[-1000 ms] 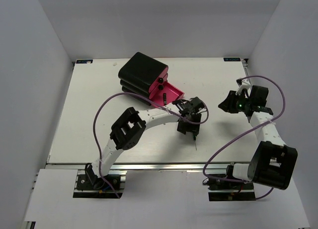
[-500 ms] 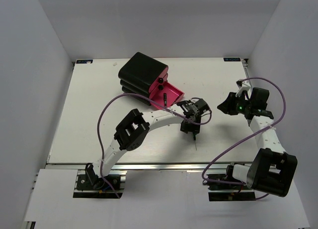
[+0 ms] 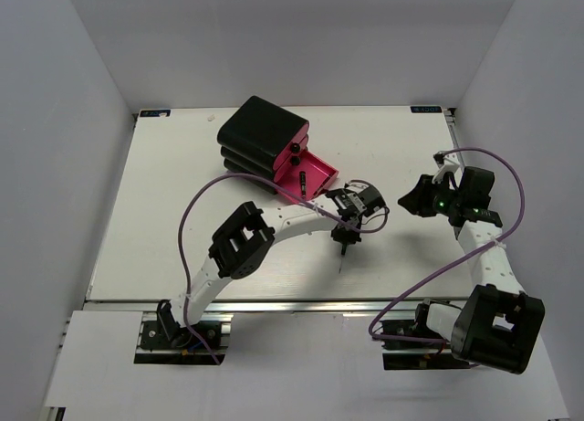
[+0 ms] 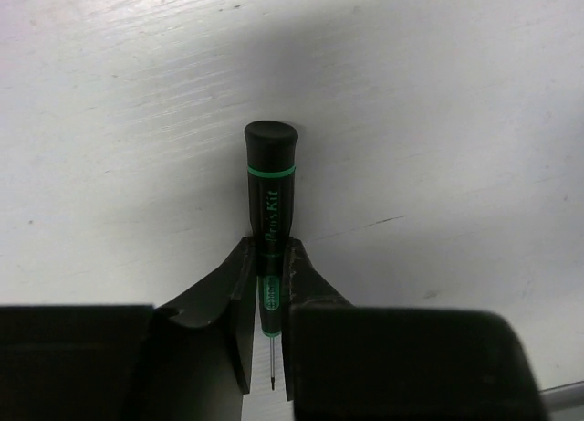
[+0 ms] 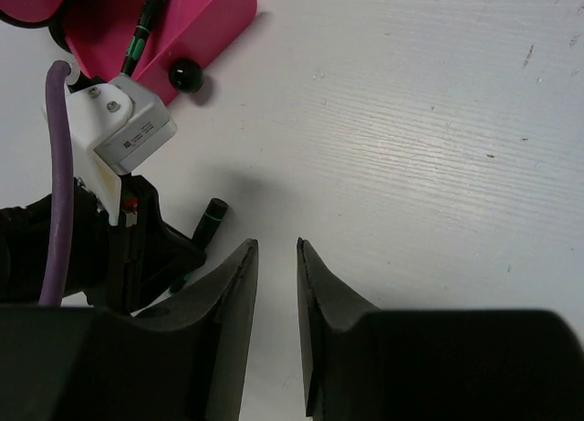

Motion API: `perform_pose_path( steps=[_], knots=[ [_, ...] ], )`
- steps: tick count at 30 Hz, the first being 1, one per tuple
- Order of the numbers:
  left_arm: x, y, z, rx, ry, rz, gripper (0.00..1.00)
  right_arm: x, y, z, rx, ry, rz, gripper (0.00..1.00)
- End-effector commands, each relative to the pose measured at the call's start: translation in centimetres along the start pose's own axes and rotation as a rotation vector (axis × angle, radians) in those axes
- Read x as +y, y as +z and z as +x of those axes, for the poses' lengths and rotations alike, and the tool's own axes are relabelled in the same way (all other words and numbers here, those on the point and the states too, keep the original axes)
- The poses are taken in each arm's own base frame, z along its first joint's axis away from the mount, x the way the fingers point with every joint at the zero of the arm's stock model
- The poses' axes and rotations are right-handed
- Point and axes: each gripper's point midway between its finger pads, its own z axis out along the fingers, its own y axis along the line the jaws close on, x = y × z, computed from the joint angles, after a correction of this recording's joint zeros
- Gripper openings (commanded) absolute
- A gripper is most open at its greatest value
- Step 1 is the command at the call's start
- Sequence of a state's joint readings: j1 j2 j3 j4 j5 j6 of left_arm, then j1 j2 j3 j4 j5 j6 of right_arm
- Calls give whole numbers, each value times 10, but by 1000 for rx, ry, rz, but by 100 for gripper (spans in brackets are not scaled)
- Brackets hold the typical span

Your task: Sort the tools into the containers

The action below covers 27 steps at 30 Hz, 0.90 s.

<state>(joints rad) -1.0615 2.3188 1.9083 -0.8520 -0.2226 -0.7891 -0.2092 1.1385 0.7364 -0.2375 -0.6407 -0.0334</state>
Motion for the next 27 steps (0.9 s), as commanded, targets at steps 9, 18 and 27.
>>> perform_pose_path(
  steps=[9, 18, 27],
  knots=[
    [46, -41, -30, -96, 140, -26, 0, 9, -3, 1, -2, -29, -50, 30],
    [96, -87, -123, -250, 53, 1, 0, 6, 0, 10, 23, -20, -48, 31],
    [122, -74, -171, -288, 28, -12, 0, 0, 4, 12, 41, -19, -34, 31]
  ],
)
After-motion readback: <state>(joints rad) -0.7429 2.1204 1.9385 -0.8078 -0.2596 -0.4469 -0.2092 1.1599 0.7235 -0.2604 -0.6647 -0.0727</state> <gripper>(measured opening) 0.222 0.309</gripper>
